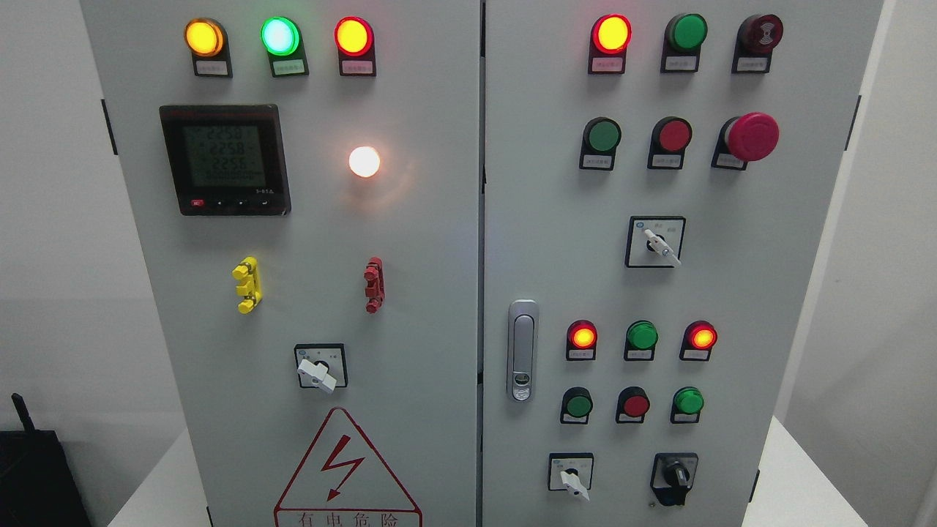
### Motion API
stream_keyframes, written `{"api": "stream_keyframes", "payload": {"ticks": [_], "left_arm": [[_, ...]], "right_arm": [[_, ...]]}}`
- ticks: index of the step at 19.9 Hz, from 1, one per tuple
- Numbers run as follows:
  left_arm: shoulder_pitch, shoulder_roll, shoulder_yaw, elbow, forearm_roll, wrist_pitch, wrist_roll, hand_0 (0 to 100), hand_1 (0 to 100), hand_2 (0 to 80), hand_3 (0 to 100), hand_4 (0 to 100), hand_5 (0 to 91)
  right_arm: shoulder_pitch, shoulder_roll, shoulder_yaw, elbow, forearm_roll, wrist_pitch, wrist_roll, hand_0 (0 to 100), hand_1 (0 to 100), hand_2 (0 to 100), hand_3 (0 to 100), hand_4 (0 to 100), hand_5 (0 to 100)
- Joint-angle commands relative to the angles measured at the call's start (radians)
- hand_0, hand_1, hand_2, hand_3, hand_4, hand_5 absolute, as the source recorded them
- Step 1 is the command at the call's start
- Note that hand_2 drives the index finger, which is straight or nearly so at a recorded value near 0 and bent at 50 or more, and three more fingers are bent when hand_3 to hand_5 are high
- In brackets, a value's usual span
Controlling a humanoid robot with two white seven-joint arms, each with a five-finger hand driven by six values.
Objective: Trip black knob to open circuit
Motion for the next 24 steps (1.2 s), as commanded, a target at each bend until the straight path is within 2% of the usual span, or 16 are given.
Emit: {"api": "stream_keyframes", "payload": {"ticks": [1, 2, 3, 4, 7, 10, 12, 16, 24], "left_arm": [[0.0, -0.001, 0.001, 0.001, 0.002, 0.001, 0.0, 12, 39, 0.0, 0, 0, 0.0], [0.0, -0.001, 0.001, 0.001, 0.002, 0.0, 0.0, 12, 39, 0.0, 0, 0, 0.0], [0.0, -0.001, 0.001, 0.001, 0.002, 0.001, 0.0, 12, 39, 0.0, 0, 0, 0.0], [0.0, -0.001, 0.001, 0.001, 0.002, 0.001, 0.0, 12, 39, 0.0, 0, 0, 0.0], [0.0, -0.001, 0.001, 0.001, 0.002, 0.001, 0.0, 12, 39, 0.0, 0, 0, 0.0], [0.0, -0.001, 0.001, 0.001, 0.002, 0.001, 0.0, 12, 39, 0.0, 0, 0, 0.0], [0.0, -0.001, 0.001, 0.001, 0.002, 0.001, 0.0, 12, 39, 0.0, 0, 0, 0.0], [0.0, -0.001, 0.001, 0.001, 0.002, 0.001, 0.0, 12, 39, 0.0, 0, 0, 0.0], [0.0, -0.001, 0.001, 0.001, 0.002, 0.001, 0.0, 12, 39, 0.0, 0, 0, 0.0]], "right_arm": [[0.002, -0.001, -0.006, -0.065, 0.001, -0.025, -0.01, 22, 64, 0, 92, 77, 53], [0.002, -0.001, -0.006, -0.09, 0.001, -0.025, -0.014, 23, 64, 0, 92, 78, 53], [0.002, -0.001, -0.006, -0.115, 0.001, -0.025, -0.021, 30, 66, 0, 94, 80, 58], [0.004, -0.001, -0.006, -0.141, 0.001, -0.023, -0.025, 40, 69, 0, 94, 82, 61], [0.004, 0.0, -0.008, -0.236, 0.001, -0.017, -0.03, 62, 79, 0, 96, 84, 67], [0.004, 0.0, -0.006, -0.317, 0.001, 0.0, -0.03, 74, 84, 0, 100, 88, 73], [0.002, 0.0, -0.006, -0.377, 0.001, 0.032, -0.03, 75, 85, 0, 100, 89, 76], [0.008, 0.002, -0.006, -0.496, 0.001, 0.086, -0.03, 76, 84, 0, 100, 94, 87], [-0.013, -0.009, -0.042, -0.65, -0.005, 0.207, -0.027, 77, 85, 0, 100, 100, 93]]}}
